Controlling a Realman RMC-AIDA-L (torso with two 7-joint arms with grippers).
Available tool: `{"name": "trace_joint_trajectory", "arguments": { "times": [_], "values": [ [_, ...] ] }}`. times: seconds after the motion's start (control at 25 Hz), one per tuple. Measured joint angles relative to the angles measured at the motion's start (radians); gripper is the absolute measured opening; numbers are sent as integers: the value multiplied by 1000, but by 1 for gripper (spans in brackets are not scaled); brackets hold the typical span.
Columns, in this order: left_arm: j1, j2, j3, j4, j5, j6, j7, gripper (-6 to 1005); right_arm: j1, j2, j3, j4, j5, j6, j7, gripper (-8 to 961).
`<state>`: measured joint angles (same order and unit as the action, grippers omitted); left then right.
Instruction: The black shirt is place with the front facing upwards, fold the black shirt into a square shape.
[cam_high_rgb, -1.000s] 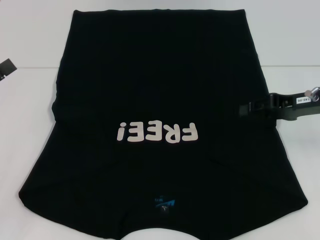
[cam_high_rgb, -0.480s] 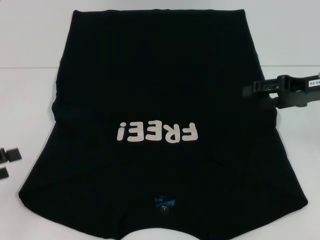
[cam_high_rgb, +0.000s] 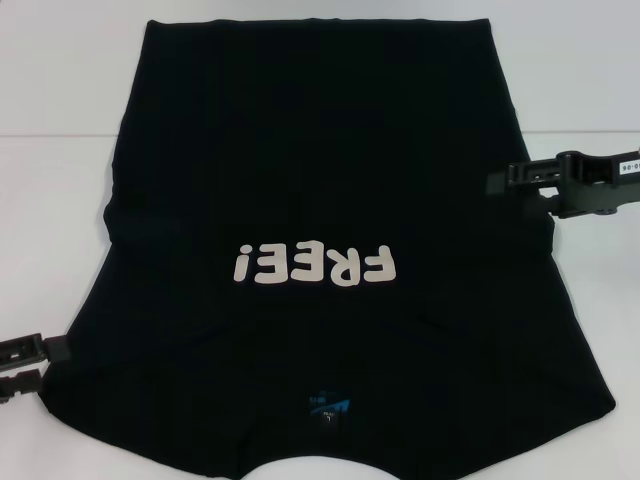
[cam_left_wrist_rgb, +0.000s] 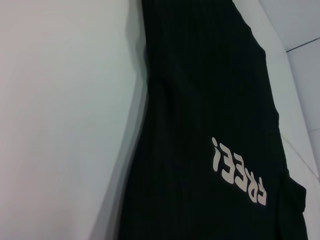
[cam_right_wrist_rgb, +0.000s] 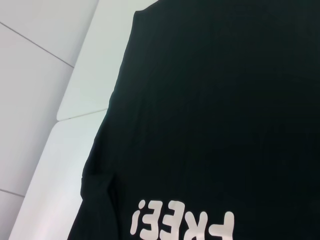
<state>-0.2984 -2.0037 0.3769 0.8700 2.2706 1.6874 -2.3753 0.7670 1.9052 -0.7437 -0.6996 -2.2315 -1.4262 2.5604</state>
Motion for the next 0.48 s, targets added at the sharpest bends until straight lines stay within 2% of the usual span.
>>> {"name": "trace_joint_trajectory", "arguments": {
  "times": [0.48],
  "values": [
    [-14,-11,46,-3,45,-122,65,825,-12,-1,-1,4,-1,6,-3,885]
  ]
}}
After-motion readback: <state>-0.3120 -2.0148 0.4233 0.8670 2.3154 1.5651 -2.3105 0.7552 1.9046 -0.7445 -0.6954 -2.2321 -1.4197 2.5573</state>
